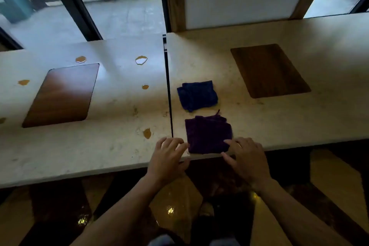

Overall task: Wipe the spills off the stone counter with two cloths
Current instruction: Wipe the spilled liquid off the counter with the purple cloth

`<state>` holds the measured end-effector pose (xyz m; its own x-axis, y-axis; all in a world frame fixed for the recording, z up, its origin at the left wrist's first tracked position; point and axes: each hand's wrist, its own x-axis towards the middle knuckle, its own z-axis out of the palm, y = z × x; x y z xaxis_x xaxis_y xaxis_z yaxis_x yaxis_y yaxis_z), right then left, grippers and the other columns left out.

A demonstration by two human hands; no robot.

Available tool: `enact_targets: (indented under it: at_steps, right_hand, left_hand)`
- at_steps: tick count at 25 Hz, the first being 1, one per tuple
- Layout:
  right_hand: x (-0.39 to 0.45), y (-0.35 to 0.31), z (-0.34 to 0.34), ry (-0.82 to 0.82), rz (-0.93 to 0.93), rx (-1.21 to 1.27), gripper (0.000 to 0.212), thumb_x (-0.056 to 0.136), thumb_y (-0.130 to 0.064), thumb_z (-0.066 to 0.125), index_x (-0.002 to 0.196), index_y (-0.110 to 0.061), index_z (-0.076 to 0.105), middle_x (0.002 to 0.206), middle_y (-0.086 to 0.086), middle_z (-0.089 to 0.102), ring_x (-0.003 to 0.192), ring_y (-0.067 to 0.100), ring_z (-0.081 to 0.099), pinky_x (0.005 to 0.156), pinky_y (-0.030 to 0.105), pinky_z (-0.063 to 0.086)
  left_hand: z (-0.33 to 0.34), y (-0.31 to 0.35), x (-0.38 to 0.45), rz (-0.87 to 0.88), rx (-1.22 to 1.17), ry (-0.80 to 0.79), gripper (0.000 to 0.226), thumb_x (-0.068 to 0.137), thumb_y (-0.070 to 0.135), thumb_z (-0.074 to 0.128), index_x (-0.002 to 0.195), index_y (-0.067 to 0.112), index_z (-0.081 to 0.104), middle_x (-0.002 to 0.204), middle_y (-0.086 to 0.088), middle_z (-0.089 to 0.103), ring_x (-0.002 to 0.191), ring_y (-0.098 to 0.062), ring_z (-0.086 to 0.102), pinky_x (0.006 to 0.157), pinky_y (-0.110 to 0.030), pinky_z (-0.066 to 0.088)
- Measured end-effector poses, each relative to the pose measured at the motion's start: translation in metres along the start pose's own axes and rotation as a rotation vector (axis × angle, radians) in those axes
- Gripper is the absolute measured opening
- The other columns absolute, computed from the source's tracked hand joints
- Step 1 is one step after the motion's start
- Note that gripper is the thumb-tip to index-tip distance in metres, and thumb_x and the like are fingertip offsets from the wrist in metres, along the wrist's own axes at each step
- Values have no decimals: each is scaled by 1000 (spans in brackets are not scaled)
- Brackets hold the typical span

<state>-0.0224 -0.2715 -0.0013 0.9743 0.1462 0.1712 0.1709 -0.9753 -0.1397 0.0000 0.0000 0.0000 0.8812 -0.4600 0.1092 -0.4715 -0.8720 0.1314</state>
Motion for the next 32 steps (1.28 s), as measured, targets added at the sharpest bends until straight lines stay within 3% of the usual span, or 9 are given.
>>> enact_targets:
  at_steps: [5, 11, 15, 18, 20, 23, 26, 29, 32]
  right_hand:
    - [14, 8, 33, -71, -30, 16, 51, 65, -35, 88, 110, -19, 70, 101, 3, 69, 88, 25, 65, 71, 41, 52]
    - [14, 12, 65, -109, 18, 34, 48, 73, -24, 82, 117, -19, 67, 115, 5, 63, 101, 29, 61, 79, 44, 52]
    - [16, 19, 72, -62, -3, 22, 39, 75, -16, 79, 113, -18, 69, 109, 5, 66, 94, 28, 62, 73, 43, 52]
    - [24, 18, 68, -30, -4, 15, 29, 80, -14, 76, 108, -16, 70, 99, 5, 68, 87, 27, 62, 69, 41, 51]
    - [33, 13, 59, 14, -2, 42, 20, 88, -17, 65, 108, -15, 68, 97, 5, 67, 86, 24, 61, 71, 35, 49]
    - [50, -2, 37, 87, 12, 207, 31, 93, -24, 42, 111, -13, 65, 101, 4, 65, 85, 16, 59, 75, 24, 43]
    - [69, -23, 18, 142, 49, 403, 27, 97, -19, 45, 115, -9, 62, 107, 8, 61, 82, 10, 57, 69, 16, 44]
    - [79, -48, 8, 206, 2, 529, 30, 97, -21, 42, 115, -6, 61, 108, 8, 59, 84, 1, 49, 68, 4, 43]
    - [80, -75, 4, 203, -100, 615, 30, 97, -19, 42, 115, -5, 60, 107, 9, 58, 88, -3, 44, 77, -1, 39]
  left_hand:
    - [40, -3, 29, 85, 19, -71, 38, 82, 35, 74, 117, 24, 64, 116, -2, 67, 107, -24, 64, 96, -46, 50]
    - [64, -17, 41, 160, 11, -93, 38, 84, 33, 73, 119, 24, 63, 115, -4, 67, 106, -25, 63, 98, -49, 49]
    - [69, -15, 45, 183, 35, -61, 31, 86, 31, 70, 114, 22, 62, 113, -4, 65, 106, -25, 61, 105, -57, 44]
    - [65, -14, 47, 116, -40, -31, 24, 91, 30, 60, 114, 21, 62, 117, -4, 64, 110, -24, 61, 107, -52, 41]
    - [56, -15, 46, 63, -95, 25, 25, 95, 31, 53, 116, 21, 61, 120, -2, 64, 113, -21, 60, 107, -45, 41]
    - [34, -16, 45, -30, -212, 125, 26, 97, 31, 46, 117, 20, 60, 122, 1, 64, 113, -15, 59, 105, -36, 39]
    - [6, -16, 39, -181, -392, 209, 30, 97, 31, 43, 117, 17, 60, 126, -1, 65, 115, -10, 57, 101, -28, 38]
    - [-18, -19, 19, -335, -584, 240, 35, 97, 37, 35, 119, 19, 56, 113, -3, 67, 101, -8, 60, 86, -21, 44]
    - [-29, -27, -10, -428, -660, 294, 21, 97, 42, 31, 111, 31, 43, 94, 1, 61, 82, -14, 61, 64, -22, 48]
